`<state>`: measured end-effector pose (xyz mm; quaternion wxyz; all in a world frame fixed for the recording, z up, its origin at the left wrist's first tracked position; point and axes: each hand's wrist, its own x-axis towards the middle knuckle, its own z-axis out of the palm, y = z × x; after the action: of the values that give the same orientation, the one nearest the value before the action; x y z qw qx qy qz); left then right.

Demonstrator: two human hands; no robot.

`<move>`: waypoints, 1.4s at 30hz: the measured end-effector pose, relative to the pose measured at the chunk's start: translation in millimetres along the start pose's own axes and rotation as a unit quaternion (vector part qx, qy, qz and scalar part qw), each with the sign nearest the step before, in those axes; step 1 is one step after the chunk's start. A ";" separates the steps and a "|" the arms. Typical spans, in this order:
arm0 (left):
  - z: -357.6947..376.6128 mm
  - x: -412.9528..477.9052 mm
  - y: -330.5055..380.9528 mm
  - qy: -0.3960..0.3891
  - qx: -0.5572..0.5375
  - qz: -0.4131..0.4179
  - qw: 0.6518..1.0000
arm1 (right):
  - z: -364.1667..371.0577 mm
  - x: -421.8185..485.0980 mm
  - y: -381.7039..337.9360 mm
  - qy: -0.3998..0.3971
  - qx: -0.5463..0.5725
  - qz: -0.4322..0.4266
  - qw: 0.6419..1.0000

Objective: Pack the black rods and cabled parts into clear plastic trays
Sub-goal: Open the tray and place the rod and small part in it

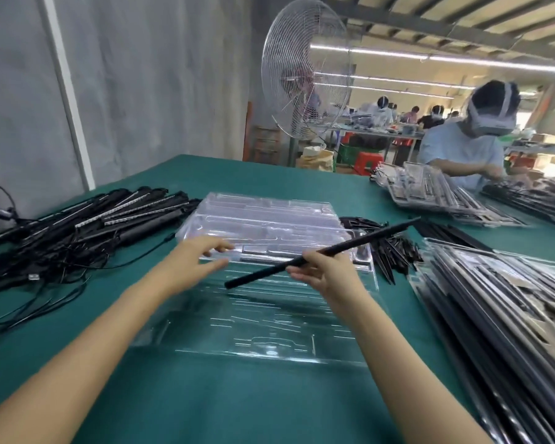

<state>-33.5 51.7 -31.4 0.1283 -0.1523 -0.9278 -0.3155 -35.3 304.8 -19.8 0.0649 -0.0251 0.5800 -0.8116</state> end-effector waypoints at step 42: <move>-10.6 -22.5 -74.3 0.162 -0.087 -0.211 0.960 | -106.3 26.3 -3.6 0.320 -0.509 -0.070 0.796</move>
<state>-38.3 -15.6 -71.3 0.1933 0.0897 -0.8749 -0.4349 -74.0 402.2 -52.0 -0.2037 0.1655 0.8939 -0.3633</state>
